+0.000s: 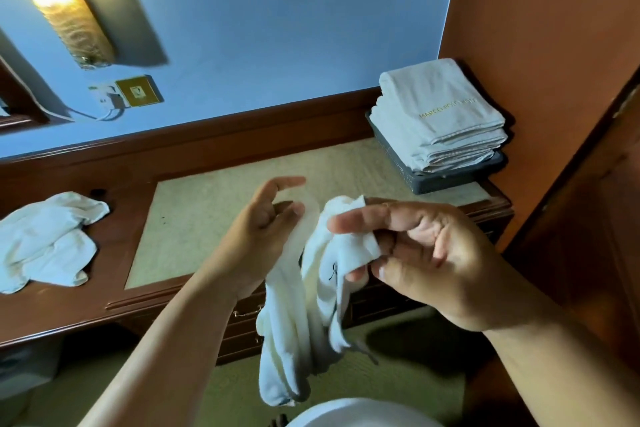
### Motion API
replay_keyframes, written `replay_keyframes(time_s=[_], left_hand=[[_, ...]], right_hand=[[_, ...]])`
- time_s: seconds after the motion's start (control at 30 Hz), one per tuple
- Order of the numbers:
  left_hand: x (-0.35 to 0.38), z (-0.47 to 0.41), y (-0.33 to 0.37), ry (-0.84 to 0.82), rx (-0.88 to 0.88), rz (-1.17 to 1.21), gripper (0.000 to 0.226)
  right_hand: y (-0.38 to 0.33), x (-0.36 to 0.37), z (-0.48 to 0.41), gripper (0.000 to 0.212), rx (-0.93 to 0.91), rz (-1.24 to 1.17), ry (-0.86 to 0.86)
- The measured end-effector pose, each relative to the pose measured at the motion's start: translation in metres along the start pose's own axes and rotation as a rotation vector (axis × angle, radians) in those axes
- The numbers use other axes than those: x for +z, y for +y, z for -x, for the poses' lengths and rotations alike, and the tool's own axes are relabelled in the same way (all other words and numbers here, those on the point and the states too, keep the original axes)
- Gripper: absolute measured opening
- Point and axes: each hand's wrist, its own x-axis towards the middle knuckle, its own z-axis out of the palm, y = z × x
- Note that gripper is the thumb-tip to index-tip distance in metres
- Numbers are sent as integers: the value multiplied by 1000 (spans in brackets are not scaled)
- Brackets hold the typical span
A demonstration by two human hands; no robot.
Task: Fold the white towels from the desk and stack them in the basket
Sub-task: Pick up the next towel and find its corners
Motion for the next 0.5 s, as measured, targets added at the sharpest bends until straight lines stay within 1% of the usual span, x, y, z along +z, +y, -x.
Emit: replay_keyframes(time_s=[0.07,0.13,0.2,0.37,0.43,0.5], left_hand=[[-1,1,8,71,67,100,24],[0,3,16,133,125,222,25],[2,5,19,173,178,252,29],[16,12,23,128,186,252,28],[23,15,23,99,134,332,27],[29,19,24,67,115,371,24]], right_hand=[[0,3,-1,44,36,-14,2],[4,6,-5,38,45,56,35],[7,8,-9,30,46,163,53],[6,11,-10,17,51,413,76],[2,14,-8,14,-9,509,110],[-2,17,-9,10,-112,652,161]])
